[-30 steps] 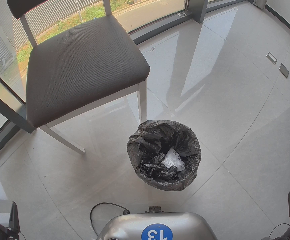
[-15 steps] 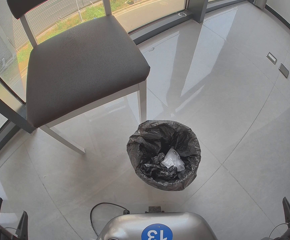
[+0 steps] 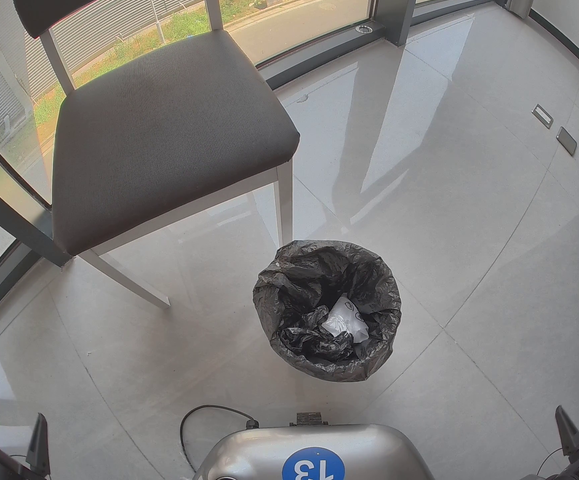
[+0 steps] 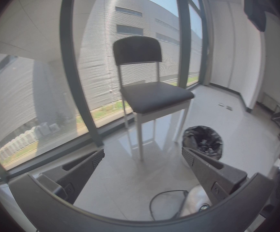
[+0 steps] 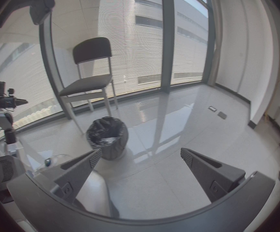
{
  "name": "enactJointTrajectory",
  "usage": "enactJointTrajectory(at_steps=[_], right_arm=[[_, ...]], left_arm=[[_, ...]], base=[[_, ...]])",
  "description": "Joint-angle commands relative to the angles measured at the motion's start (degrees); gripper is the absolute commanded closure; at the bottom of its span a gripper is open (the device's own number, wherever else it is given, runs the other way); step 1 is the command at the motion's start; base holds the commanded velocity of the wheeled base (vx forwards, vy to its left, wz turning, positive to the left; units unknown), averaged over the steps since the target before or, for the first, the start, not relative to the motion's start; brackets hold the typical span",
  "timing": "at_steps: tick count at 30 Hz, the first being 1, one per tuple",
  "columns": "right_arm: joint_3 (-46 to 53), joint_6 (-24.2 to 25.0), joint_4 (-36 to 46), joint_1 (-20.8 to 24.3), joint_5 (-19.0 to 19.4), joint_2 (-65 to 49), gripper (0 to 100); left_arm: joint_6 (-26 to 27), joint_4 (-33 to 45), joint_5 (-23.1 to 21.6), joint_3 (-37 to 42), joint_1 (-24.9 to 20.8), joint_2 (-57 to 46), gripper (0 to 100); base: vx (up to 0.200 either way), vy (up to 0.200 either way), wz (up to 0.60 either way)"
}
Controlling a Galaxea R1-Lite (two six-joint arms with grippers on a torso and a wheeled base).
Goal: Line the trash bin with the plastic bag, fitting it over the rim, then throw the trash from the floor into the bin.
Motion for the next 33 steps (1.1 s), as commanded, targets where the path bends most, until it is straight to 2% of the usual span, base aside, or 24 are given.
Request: enactJointTrajectory(at_steps=[1,3,6,7,9,12,20,22,25,29,30,33], right_arm=[[0.2,1.0,3.4,5.3,6.6,0.2,0],[0.9,2.8,2.7,6.0,5.8,-0.1,0],[1.0,7.6,3.0,6.4,0.9,-0.1,0],[1.0,8.5,3.0,6.7,0.8,-0.8,0],[1.0,7.5,3.0,8.2,1.0,-5.3,0],[1.0,7.1,3.1,9.5,1.0,-6.0,0],[1.0,7.1,3.1,9.5,1.0,-6.0,0],[1.0,7.2,3.0,8.6,1.0,-6.0,0],[1.0,6.9,3.1,6.3,1.1,-0.2,0],[1.0,7.0,3.1,-3.3,1.0,2.2,0],[1.0,7.0,3.1,-4.5,1.1,1.6,0],[1.0,7.0,3.0,-4.7,1.0,-0.5,0]], left_arm=[[-0.4,1.7,-7.0,0.9,-0.1,-0.8,0],[-0.7,1.7,-6.5,0.9,0.0,-0.8,0],[-1.3,1.7,-5.8,1.0,0.0,-0.8,0],[-1.7,1.6,-5.3,1.0,0.0,-0.8,0],[-1.9,1.6,-4.4,1.0,0.0,-0.8,0],[-1.9,1.5,-4.4,1.0,0.0,-0.8,0],[-1.9,1.6,-4.4,1.0,0.0,-0.8,0],[-1.9,1.5,-4.4,1.0,0.0,-0.8,0],[-1.9,1.5,-4.4,1.0,0.0,-0.8,0],[-1.9,1.5,-4.4,1.0,0.0,-0.8,0],[-1.9,1.5,-4.4,1.0,0.0,-0.8,0],[-1.9,1.5,-4.4,1.0,0.0,-0.8,0]], base=[[0.000,0.000,0.00],[0.000,0.000,0.00],[0.000,0.000,0.00],[0.000,0.000,0.00],[0.000,0.000,0.00],[0.000,0.000,0.00],[0.000,0.000,0.00],[0.000,0.000,0.00],[0.000,0.000,0.00],[0.000,0.000,0.00],[0.000,0.000,0.00],[0.000,0.000,0.00]])
